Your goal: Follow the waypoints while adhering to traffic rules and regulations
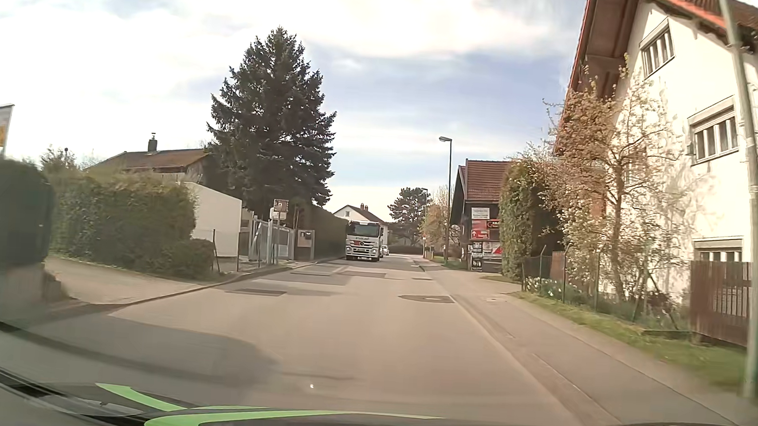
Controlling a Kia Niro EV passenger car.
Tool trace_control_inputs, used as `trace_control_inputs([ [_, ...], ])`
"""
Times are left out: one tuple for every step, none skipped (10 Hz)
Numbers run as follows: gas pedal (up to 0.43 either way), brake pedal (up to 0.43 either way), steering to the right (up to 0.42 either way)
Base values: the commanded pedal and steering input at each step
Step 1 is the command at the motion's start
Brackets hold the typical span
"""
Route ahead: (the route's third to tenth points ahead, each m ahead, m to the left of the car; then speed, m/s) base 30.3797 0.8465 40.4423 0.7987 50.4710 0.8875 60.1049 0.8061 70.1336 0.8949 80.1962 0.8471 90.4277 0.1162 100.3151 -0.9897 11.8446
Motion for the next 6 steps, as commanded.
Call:
trace_control_inputs([
  [0.13,0.0,0.0],
  [0.13,0.0,0.003],
  [0.13,0.0,0.01],
  [0.13,0.0,0.013],
  [0.118,0.0,0.014],
  [0.118,0.0,0.014],
])
